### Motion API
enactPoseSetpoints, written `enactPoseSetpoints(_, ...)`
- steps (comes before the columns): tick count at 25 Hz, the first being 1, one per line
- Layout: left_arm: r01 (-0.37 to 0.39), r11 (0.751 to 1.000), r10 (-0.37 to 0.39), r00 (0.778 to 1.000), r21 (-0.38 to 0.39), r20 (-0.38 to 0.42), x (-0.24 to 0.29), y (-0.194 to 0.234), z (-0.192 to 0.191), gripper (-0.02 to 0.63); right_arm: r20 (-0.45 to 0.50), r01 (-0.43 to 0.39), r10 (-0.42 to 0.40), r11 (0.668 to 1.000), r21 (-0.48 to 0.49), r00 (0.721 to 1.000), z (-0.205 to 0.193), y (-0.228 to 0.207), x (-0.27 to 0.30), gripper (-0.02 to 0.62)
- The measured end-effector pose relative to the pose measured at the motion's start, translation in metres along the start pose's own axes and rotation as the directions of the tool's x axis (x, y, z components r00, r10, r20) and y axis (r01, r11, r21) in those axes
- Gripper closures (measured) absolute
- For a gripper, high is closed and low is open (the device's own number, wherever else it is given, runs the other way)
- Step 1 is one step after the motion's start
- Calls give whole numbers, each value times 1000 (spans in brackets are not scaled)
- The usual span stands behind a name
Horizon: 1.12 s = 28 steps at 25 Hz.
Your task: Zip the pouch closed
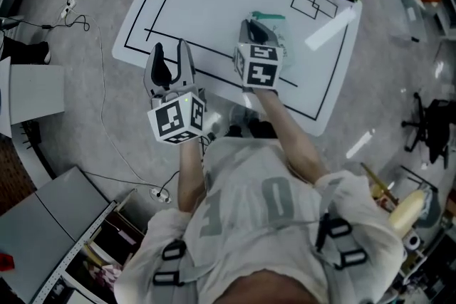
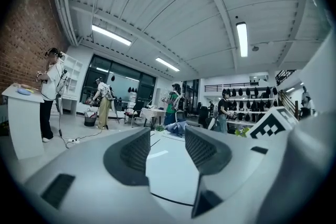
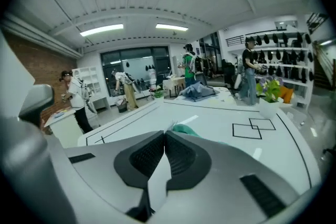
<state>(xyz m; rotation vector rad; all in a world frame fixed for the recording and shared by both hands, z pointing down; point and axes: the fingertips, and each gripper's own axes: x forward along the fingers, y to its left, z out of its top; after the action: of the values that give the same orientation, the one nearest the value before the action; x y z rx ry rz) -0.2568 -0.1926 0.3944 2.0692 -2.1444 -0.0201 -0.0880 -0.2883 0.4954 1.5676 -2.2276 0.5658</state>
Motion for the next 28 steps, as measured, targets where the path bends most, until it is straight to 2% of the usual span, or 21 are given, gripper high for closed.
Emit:
enactPoseSetpoints(7, 78, 997, -78, 996, 6, 37, 5, -34, 18, 419, 31, -221, 224, 972, -75, 974, 29, -1, -46, 583)
enactPoseSetpoints(11, 123, 992, -123, 990, 6, 66, 7, -55, 29, 419, 72, -304, 312, 946, -111, 947, 53, -8, -76, 583)
enactPoseSetpoints(18, 218, 975, -220, 970, 28, 102, 9, -97, 48, 419, 180, -269, 320, 928, -258, 930, 85, -26, -127, 583)
enactPoseSetpoints(24, 314, 949, -315, 943, 20, 105, 9, -130, 54, 419, 190, -262, 333, 909, -324, 923, 85, -36, -150, 583)
enactPoseSetpoints(28, 347, 938, -347, 931, 20, 109, 9, -141, 57, 419, 183, -272, 350, 896, -351, 919, 82, -40, -163, 583)
